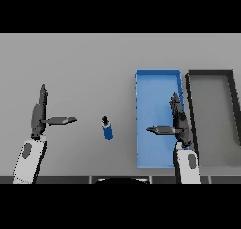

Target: Pick up the blue pipe and place it into the blue bin.

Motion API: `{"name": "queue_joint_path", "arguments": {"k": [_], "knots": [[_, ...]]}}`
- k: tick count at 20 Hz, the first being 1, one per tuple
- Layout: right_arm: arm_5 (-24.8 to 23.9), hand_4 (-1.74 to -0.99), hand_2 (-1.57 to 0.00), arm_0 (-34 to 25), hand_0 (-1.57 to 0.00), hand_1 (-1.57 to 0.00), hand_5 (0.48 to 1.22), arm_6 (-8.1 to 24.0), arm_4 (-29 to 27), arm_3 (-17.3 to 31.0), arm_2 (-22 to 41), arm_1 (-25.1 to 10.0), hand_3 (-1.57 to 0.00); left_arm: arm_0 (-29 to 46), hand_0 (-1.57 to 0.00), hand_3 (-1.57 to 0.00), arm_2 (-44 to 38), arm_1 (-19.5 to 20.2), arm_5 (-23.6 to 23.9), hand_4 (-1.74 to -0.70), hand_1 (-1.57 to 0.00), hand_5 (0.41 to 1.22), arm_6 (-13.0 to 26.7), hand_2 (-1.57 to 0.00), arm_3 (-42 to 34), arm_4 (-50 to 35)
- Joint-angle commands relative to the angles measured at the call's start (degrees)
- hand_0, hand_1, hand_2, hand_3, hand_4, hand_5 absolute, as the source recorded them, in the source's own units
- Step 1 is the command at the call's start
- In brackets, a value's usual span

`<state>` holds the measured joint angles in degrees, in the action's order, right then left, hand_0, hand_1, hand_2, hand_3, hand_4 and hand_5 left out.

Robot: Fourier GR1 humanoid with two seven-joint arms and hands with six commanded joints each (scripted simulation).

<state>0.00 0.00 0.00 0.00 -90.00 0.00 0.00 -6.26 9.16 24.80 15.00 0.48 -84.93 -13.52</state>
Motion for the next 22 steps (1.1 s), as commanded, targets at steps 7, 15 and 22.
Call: {"name": "queue_joint_path", "arguments": {"k": [7, 15, 22], "knots": [[1.82, -1.210, 0.00, 1.32, 0.00, 0.00, 0.594, -3.52, 3.81, -1.57, 1.27, -5.16, 0.00, 0.79, 0.00, 0.00, 2.96, 3.40, -6.31, -0.97, 0.00, 0.594, -3.01, 0.00, -1.06, 0.99], [3.79, -1.182, 0.00, 4.55, 0.00, 0.00, 0.583, -4.90, 11.28, -6.51, 5.81, -10.39, 0.00, 1.71, 0.00, 0.00, 6.18, 10.90, -19.38, -0.97, 0.00, 0.590, -7.96, 0.00, -2.92, 0.54], [4.57, -1.225, 0.00, 3.51, 0.00, 0.00, 0.580, -3.57, 9.49, -6.38, 5.41, -9.93, 0.00, 5.62, 0.00, 0.00, 13.19, 14.50, -25.38, -1.02, 0.00, 0.512, -1.60, 0.00, -13.62, 1.34]]}}
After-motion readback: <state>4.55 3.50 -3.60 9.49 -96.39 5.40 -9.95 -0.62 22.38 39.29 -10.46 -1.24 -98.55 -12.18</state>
